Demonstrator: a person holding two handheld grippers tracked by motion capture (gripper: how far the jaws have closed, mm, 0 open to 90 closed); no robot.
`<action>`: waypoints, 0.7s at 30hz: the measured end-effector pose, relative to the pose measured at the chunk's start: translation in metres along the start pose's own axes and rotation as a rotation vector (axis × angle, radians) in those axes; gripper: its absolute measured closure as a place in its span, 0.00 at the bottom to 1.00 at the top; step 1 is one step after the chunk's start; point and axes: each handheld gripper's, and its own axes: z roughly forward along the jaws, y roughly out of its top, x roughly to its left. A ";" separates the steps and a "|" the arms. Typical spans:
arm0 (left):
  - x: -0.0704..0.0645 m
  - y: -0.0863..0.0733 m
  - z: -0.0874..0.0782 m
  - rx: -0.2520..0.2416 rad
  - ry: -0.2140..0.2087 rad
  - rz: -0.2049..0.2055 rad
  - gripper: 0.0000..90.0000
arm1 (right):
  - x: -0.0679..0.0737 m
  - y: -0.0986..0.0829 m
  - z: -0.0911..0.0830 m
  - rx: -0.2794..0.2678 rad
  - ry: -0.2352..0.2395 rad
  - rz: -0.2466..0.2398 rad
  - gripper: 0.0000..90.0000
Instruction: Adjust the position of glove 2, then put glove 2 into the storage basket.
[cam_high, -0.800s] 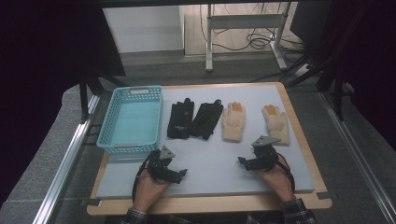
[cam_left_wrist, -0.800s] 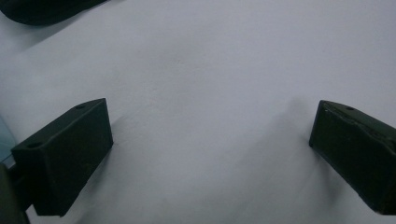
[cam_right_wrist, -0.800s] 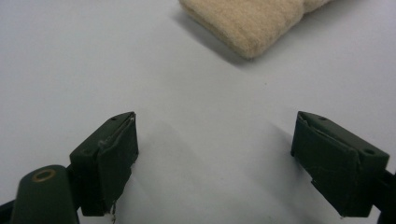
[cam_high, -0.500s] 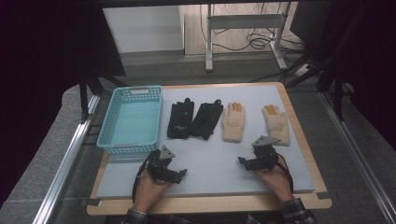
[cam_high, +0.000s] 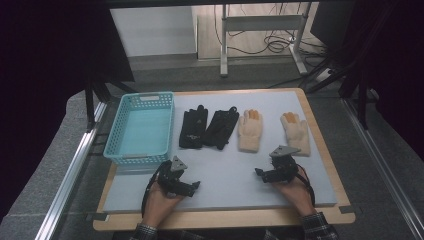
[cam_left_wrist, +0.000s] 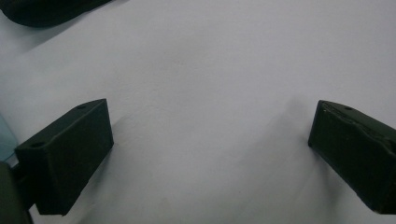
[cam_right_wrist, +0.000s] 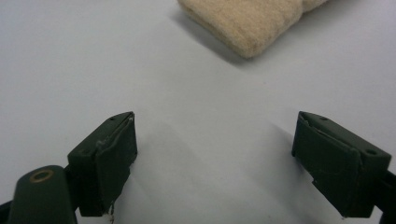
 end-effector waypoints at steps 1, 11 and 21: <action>0.000 0.000 0.000 0.000 0.000 0.000 0.01 | 0.000 0.000 0.000 0.000 0.000 0.000 0.15; 0.000 0.000 0.000 0.002 0.001 0.005 0.01 | 0.000 0.000 0.000 0.001 0.000 -0.001 0.15; 0.000 0.000 0.000 0.002 0.001 0.005 0.01 | 0.000 0.001 0.000 0.001 -0.001 0.006 0.16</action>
